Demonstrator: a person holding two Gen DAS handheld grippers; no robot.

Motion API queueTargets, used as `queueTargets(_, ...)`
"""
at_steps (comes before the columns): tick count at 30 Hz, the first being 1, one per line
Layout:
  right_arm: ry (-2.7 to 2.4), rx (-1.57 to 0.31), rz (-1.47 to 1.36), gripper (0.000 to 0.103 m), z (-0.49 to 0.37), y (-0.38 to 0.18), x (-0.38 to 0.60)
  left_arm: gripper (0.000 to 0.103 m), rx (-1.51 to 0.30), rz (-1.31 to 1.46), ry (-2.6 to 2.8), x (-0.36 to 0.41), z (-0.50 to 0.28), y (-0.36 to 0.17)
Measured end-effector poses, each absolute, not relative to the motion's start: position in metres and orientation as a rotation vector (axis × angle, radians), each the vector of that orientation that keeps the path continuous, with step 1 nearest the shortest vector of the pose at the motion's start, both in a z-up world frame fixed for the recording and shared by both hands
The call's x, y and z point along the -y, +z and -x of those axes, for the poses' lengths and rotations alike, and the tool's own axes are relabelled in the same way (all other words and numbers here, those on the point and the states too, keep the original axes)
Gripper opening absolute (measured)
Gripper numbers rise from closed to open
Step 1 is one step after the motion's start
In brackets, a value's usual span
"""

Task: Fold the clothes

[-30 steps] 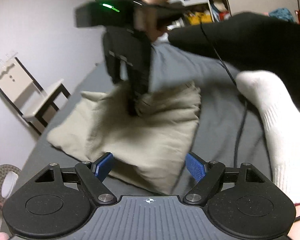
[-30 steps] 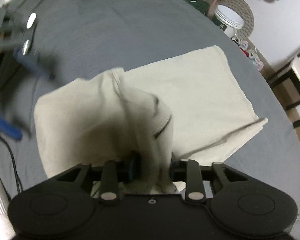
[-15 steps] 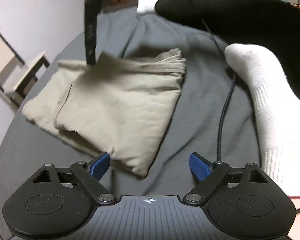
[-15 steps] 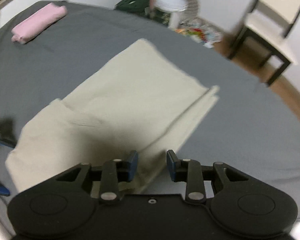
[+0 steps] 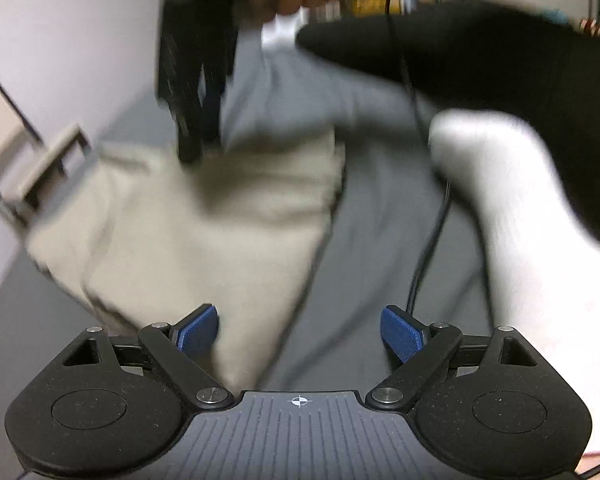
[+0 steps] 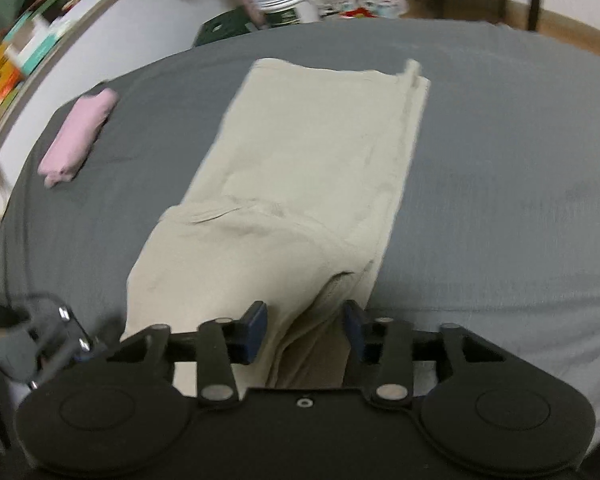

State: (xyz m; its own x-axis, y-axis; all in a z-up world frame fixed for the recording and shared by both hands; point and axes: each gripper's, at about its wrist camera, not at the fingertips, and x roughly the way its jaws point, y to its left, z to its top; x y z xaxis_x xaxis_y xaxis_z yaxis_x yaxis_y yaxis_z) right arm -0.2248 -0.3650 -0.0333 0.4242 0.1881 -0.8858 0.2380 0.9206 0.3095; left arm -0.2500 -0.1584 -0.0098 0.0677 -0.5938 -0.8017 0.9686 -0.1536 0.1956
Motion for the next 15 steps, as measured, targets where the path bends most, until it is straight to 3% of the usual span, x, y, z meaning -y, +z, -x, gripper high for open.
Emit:
queueTargets(1,-0.048,-1.123,-0.424,0.005,0.225,-0.036,0.366,0.093,-0.574,-0.925,-1.480,0.158,0.247,-0.013)
queueTargets(6,-0.043,-1.001,-0.376,0.005,0.229,-0.037,0.361,0.094,-0.633,-0.943,-1.468,0.157,0.244,-0.015)
queueTargets(10,-0.082,-1.047,-0.355,0.011,0.231,-0.041,0.361,0.095,-0.623,-0.960,-1.467,0.158,0.248,-0.014)
queueTargets(12,-0.121,-1.005,-0.363,0.024,0.235,-0.029,0.365,0.095,-0.618,-0.963,-1.466,0.158,0.249,-0.014)
queueTargets(15,-0.158,-0.892,-0.234,0.026,0.236,-0.002,0.351,0.098,-0.609,-0.978,-1.464,0.159,0.251,-0.013)
